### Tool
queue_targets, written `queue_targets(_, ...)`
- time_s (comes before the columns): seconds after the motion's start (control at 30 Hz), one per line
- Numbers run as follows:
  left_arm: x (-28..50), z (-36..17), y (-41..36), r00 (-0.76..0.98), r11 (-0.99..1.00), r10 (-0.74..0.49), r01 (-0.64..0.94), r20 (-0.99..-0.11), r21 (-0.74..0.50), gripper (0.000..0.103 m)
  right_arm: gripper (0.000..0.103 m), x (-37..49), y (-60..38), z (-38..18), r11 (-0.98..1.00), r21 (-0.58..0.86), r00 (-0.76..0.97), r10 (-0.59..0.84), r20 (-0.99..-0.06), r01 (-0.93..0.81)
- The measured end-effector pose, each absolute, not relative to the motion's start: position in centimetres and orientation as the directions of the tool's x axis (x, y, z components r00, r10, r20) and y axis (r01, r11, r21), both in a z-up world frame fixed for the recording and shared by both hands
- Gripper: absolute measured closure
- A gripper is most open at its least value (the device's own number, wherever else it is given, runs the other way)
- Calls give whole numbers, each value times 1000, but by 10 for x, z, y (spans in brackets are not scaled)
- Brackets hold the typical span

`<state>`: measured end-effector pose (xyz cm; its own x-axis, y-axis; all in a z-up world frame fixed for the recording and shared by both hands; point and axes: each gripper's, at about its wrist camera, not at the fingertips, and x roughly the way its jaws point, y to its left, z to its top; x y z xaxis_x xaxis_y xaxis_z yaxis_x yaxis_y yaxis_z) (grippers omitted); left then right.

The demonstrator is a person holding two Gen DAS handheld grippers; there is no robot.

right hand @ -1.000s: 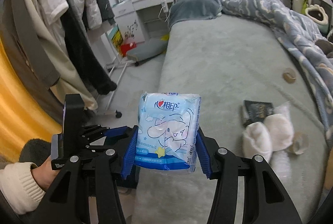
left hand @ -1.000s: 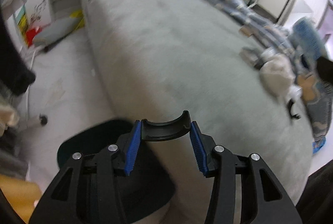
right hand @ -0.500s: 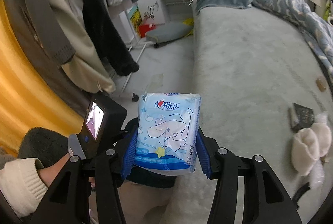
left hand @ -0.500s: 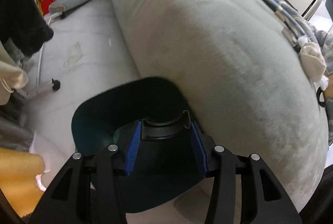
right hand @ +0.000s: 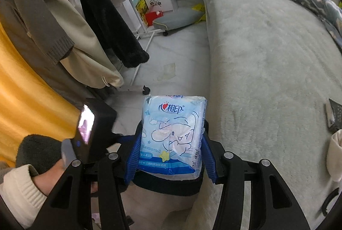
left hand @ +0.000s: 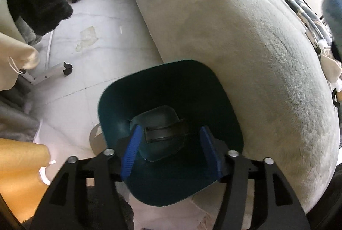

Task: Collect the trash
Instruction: 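Open the right gripper over the green bin to drop the pad pack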

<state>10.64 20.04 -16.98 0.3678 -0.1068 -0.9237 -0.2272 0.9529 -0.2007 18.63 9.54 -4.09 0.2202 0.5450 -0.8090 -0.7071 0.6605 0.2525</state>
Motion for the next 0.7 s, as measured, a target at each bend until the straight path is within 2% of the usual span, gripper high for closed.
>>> queue_targets(0.03, 104, -168, 204, 374, 952, -109, -227, -921, -205, 29, 50, 186, 97, -45, 661, 245, 219, 537, -815, -709)
queue_targets(0.13, 98, -163, 213, 394, 953, -104, -223, -913, -204, 25, 50, 189, 98, -55, 666, 235, 212, 519, -828, -708)
queue_targets(0.33, 89, -140, 226, 467, 950, -85, -228, -880, -213, 24, 50, 189, 105, -67, 652, 242, 192, 520, -832, -718)
queue_targets(0.5, 88, -117, 233, 511, 954, -25, -244, -859, -173, 24, 50, 188, 117, -83, 648, 235, 166, 495, -853, -725)
queue_targets(0.7, 90, -82, 240, 607, 945, -21, -248, -794, -214, 24, 50, 184, 132, -104, 634, 204, 142, 451, -881, -746)
